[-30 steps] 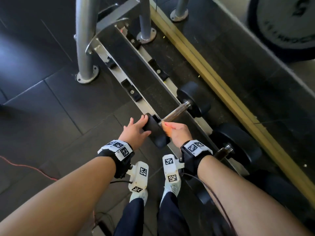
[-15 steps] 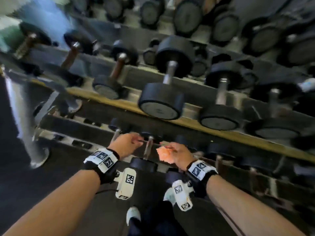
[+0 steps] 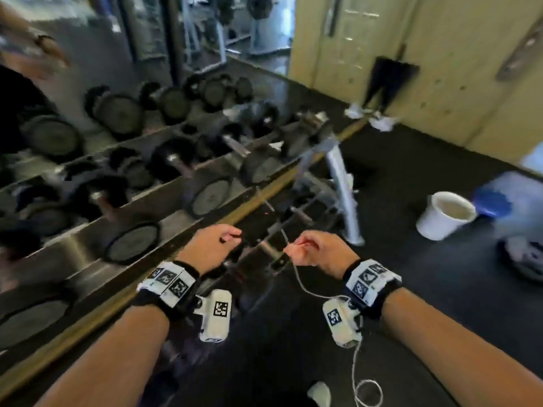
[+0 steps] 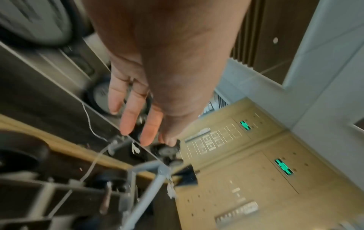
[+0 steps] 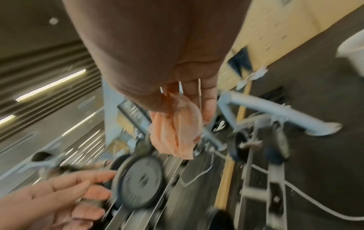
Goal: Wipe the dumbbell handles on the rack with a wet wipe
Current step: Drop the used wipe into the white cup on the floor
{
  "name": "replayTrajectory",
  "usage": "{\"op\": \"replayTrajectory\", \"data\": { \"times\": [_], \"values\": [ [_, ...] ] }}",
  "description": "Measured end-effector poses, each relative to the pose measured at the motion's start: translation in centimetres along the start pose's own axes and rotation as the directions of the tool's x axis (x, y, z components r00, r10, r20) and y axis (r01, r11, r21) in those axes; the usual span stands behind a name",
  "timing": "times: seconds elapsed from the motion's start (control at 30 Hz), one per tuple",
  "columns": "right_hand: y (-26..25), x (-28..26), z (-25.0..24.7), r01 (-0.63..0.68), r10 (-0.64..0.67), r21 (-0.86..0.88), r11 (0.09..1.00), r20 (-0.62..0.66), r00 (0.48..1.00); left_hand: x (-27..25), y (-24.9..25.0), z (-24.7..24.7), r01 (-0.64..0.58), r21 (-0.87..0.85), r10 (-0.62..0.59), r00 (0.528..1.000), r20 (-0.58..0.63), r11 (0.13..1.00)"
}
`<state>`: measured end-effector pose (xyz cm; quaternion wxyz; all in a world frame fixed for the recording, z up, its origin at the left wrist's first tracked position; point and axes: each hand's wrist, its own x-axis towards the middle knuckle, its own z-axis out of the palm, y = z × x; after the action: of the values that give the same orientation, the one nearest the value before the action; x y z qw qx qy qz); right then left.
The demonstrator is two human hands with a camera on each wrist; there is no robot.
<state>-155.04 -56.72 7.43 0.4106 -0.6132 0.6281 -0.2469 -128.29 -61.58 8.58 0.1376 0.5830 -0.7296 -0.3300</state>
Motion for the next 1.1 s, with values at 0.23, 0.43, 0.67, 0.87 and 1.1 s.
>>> {"op": "replayTrajectory", "data": {
  "times": [0.23, 0.43, 0.67, 0.87, 1.1],
  "values": [
    [14.9, -3.0, -21.9, -0.13, 0.243, 0.329, 0.935, -0.33, 0.912, 16.0, 18.8, 13.9, -0.228, 0.06, 0.21, 0.953, 0.22, 0.972],
    [22.4, -4.8, -32.9, -0.189, 0.281, 0.225, 0.956, -0.52, 0.806, 25.6, 31.0, 21.5, -0.358, 0.035, 0.325, 0.88, 0.345, 0.933],
    [31.5, -0.4, -44.3, -0.269, 0.318, 0.175, 0.947, -0.628, 0.71, 38.4, 42.9, 30.2, -0.479, 0.006, 0.438, 0.809, 0.391, 0.878],
    [36.9, 8.0, -56.4, -0.221, 0.369, 0.299, 0.928, -0.661, 0.654, 50.6, 53.1, 34.3, -0.52, 0.032, 0.461, 0.783, 0.419, 0.854],
    [42.2, 14.8, -70.4, -0.192, 0.128, 0.044, 0.981, -0.884, 0.45, 62.1, 62.7, 38.1, -0.479, 0.051, 0.424, 0.818, 0.389, 0.877]
  ]
}}
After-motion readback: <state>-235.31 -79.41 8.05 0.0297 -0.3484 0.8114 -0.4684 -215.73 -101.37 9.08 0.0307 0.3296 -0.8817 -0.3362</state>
